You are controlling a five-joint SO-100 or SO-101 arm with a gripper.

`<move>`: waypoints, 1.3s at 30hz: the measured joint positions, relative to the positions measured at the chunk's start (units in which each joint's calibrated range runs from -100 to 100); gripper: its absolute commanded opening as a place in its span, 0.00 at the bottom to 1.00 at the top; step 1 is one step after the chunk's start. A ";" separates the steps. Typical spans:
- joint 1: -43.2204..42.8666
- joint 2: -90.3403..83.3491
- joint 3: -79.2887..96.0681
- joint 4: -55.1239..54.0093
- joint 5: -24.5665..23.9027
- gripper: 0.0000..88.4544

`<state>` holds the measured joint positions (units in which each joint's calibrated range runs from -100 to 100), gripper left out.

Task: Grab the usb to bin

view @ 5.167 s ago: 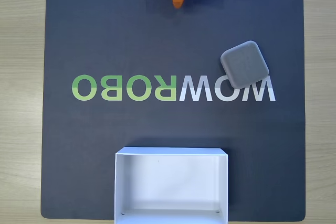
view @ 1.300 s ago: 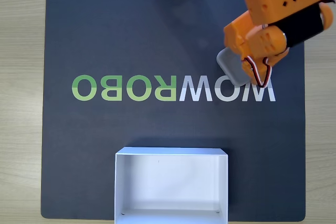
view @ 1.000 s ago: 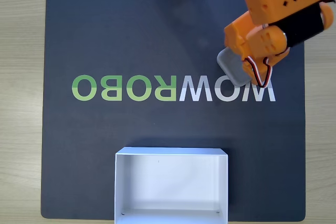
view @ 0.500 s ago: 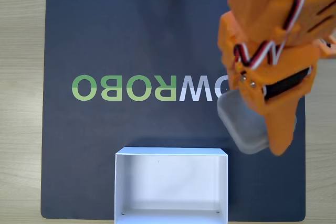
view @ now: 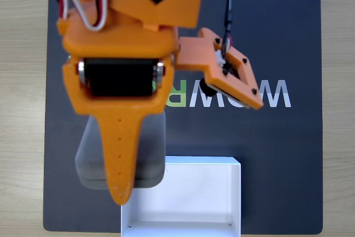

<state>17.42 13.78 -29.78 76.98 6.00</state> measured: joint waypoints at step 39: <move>-9.37 42.65 -24.94 -10.43 6.76 0.41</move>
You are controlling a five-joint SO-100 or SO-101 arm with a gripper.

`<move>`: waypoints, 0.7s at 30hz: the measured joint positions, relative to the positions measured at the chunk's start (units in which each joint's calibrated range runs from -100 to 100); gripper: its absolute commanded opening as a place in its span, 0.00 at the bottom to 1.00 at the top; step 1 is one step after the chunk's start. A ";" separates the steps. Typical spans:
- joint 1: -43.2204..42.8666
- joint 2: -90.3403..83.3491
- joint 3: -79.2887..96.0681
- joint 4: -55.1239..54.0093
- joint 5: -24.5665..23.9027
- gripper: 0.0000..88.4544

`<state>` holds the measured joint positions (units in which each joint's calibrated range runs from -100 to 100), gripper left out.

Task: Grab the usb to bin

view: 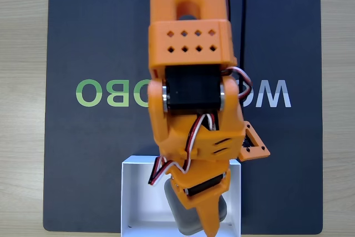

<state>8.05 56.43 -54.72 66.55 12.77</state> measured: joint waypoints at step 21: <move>0.00 -5.92 -0.81 9.74 -2.73 0.61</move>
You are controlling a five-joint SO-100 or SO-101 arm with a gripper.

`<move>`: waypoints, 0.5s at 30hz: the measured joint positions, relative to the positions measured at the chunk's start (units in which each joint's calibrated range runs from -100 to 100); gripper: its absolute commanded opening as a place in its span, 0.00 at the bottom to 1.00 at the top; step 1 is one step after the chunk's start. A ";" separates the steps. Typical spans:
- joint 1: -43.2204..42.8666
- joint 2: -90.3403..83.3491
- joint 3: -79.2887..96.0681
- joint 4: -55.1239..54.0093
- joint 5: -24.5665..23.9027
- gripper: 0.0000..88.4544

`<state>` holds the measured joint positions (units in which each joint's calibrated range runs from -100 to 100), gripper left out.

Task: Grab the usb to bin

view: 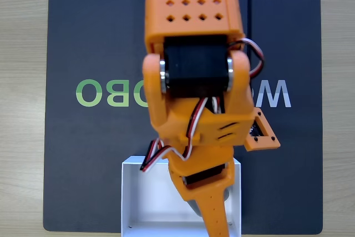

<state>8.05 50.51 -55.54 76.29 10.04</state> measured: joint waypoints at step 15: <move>2.21 -27.57 19.88 -7.33 -4.19 0.26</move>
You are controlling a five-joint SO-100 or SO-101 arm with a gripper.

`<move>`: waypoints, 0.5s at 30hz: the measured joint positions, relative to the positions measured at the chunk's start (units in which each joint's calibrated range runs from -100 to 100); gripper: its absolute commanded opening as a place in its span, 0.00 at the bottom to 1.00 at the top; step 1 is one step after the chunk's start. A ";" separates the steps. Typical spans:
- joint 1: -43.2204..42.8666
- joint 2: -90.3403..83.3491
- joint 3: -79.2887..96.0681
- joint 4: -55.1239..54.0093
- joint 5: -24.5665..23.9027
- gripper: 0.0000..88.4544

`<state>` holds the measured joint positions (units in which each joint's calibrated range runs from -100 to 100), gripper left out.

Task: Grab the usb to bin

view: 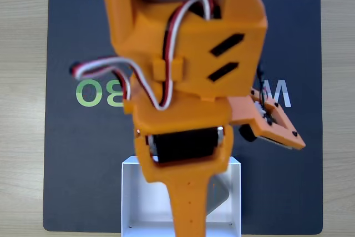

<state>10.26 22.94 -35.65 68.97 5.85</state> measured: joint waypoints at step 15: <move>0.00 -55.04 47.81 5.17 -4.61 0.02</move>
<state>10.26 -32.10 12.16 74.14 1.23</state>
